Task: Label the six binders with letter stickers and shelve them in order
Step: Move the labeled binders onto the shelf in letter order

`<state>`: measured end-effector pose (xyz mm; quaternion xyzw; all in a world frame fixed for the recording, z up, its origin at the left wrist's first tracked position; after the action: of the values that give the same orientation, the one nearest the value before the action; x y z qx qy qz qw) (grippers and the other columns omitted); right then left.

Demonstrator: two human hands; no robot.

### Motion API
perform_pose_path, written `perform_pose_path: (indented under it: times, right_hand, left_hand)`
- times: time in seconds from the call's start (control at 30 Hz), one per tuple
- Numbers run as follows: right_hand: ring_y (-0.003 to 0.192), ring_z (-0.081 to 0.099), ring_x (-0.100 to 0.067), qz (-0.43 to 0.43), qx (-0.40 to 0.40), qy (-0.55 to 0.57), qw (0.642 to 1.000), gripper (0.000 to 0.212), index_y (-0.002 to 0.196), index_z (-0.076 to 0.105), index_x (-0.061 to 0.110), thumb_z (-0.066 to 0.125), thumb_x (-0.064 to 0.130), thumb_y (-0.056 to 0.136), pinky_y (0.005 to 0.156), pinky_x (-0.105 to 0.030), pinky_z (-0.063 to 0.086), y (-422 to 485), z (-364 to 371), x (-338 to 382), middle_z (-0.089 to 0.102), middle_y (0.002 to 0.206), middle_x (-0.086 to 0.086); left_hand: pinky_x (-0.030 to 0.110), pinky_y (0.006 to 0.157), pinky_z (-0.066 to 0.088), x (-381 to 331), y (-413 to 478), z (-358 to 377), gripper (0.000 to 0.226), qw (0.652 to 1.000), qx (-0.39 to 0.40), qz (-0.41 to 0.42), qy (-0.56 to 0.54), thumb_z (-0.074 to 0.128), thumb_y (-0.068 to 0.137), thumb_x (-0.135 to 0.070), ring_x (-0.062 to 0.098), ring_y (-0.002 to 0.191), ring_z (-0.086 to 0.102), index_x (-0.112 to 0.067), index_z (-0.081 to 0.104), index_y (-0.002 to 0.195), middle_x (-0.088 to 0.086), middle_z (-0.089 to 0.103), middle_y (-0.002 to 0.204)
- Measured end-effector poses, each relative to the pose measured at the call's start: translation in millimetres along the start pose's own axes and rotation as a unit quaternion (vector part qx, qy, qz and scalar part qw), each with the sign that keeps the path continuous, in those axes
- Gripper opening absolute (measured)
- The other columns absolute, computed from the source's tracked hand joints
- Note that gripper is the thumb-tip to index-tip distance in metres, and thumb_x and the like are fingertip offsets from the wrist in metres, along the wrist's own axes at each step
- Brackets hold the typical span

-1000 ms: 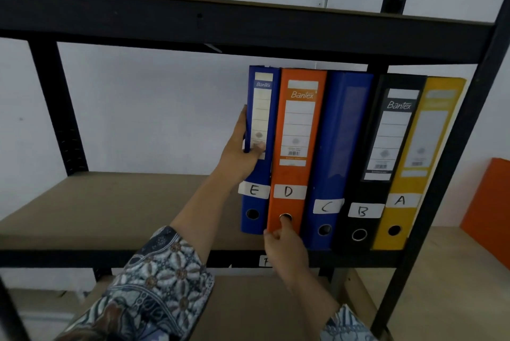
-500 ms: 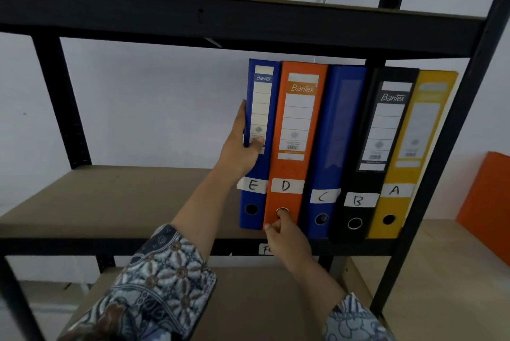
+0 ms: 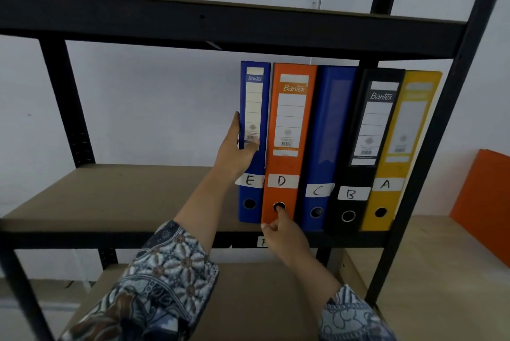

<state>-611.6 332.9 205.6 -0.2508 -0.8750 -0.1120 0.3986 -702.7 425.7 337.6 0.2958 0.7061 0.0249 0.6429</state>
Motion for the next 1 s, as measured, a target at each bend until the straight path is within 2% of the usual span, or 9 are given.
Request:
perform_pose_path:
  times: [0.13, 0.23, 0.33, 0.47, 0.63, 0.73, 0.8, 0.93, 1.0]
  right_hand:
    - [0.106, 0.058, -0.02, 0.006, -0.03, 0.007, 1.0, 0.058, 0.143, 0.024, 0.025, 0.05, 0.038, 0.092, 0.089, -0.037, 0.048, -4.3, -1.1, -4.4, 0.058, 0.116, -0.003]
    - [0.103, 0.058, -0.019, 0.01, -0.064, 0.009, 0.998, 0.049, 0.134, 0.032, 0.027, 0.052, 0.038, 0.091, 0.086, -0.036, 0.048, -8.8, -5.1, -6.0, 0.057, 0.117, -0.003]
    - [0.103, 0.058, -0.019, 0.01, -0.086, 0.007, 0.996, 0.045, 0.13, 0.035, 0.027, 0.053, 0.037, 0.091, 0.086, -0.037, 0.048, -15.3, -8.9, -6.8, 0.057, 0.116, -0.003]
    - [0.101, 0.058, -0.018, 0.001, -0.105, -0.003, 0.994, 0.043, 0.128, 0.037, 0.027, 0.054, 0.037, 0.09, 0.086, -0.038, 0.05, -22.8, -14.4, -6.3, 0.056, 0.115, -0.002]
    - [0.097, 0.059, -0.018, -0.029, -0.126, -0.009, 0.992, 0.039, 0.125, 0.04, 0.025, 0.054, 0.037, 0.09, 0.08, -0.034, 0.05, -33.7, -23.2, -5.3, 0.057, 0.112, -0.002]
    - [0.095, 0.058, -0.016, -0.043, -0.13, -0.024, 0.99, 0.035, 0.122, 0.042, 0.024, 0.054, 0.035, 0.091, 0.077, -0.032, 0.049, -40.7, -32.9, -9.5, 0.056, 0.11, 0.0]
    - [0.094, 0.058, -0.014, -0.051, -0.136, -0.038, 0.989, 0.034, 0.121, 0.043, 0.025, 0.053, 0.036, 0.091, 0.076, -0.032, 0.049, -43.3, -40.4, -15.0, 0.057, 0.109, 0.001]
    - [0.095, 0.058, -0.014, -0.068, -0.148, -0.071, 0.984, 0.032, 0.121, 0.044, 0.027, 0.05, 0.036, 0.092, 0.075, -0.031, 0.049, -52.2, -60.5, -31.3, 0.058, 0.108, 0.004]
    - [0.096, 0.059, -0.016, -0.08, -0.154, -0.087, 0.981, 0.03, 0.12, 0.046, 0.027, 0.05, 0.036, 0.091, 0.079, -0.037, 0.052, -57.0, -73.6, -43.1, 0.059, 0.109, 0.004]
  left_hand:
    - [0.037, 0.093, 0.047, 2.1, -3.1, 1.3, 0.071, 1.0, 0.001, -0.008, -0.009, 0.055, 0.095, -0.021, 0.016, 0.131, 0.04, -0.027, 0.012, 0.151, 0.0, 0.038, 0.148]
    - [0.032, 0.087, 0.047, 5.2, -8.9, 2.7, 0.073, 0.999, 0.001, -0.022, -0.028, 0.055, 0.095, -0.019, 0.011, 0.125, 0.043, -0.028, 0.01, 0.151, -0.001, 0.04, 0.146]
    - [0.027, 0.085, 0.042, 5.6, -17.4, 3.5, 0.077, 0.998, -0.002, -0.042, -0.046, 0.054, 0.095, -0.017, 0.003, 0.117, 0.036, -0.026, 0.004, 0.153, -0.001, 0.033, 0.151]
    - [0.032, 0.092, 0.043, 4.4, -27.3, 4.0, 0.077, 0.998, -0.006, -0.047, -0.04, 0.054, 0.095, -0.017, 0.016, 0.135, 0.034, -0.025, 0.004, 0.152, 0.001, 0.029, 0.153]
    - [0.034, 0.094, 0.047, 16.3, -35.3, 8.2, 0.078, 0.997, -0.017, -0.046, -0.068, 0.057, 0.094, -0.016, 0.017, 0.134, 0.038, -0.024, 0.005, 0.153, 0.001, 0.029, 0.152]
    - [0.046, 0.101, 0.046, 29.7, -40.0, 10.3, 0.081, 0.996, -0.048, -0.053, -0.057, 0.059, 0.093, -0.017, 0.019, 0.135, 0.039, -0.026, 0.004, 0.152, 0.003, 0.029, 0.152]
    - [0.048, 0.101, 0.046, 36.4, -47.7, 13.3, 0.083, 0.995, -0.076, -0.041, -0.045, 0.061, 0.092, -0.018, 0.017, 0.134, 0.038, -0.025, 0.005, 0.152, 0.005, 0.03, 0.151]
    - [0.03, 0.098, 0.042, 42.6, -76.7, 29.3, 0.082, 0.988, -0.154, -0.003, 0.028, 0.067, 0.087, -0.021, 0.012, 0.13, 0.038, -0.022, 0.016, 0.151, 0.006, 0.037, 0.146]
    - [0.03, 0.098, 0.039, 41.4, -94.7, 42.6, 0.076, 0.976, -0.196, 0.028, 0.085, 0.07, 0.084, -0.02, 0.014, 0.131, 0.037, -0.02, 0.026, 0.146, 0.006, 0.041, 0.142]
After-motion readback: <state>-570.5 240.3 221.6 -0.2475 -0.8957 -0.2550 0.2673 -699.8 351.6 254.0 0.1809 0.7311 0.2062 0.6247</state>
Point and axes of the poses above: each hand's wrist, its own y-axis towards the middle knuckle, its own z-axis out of the palm, x = y × z, the point moved 3 cm from there along y, towards the middle knuckle
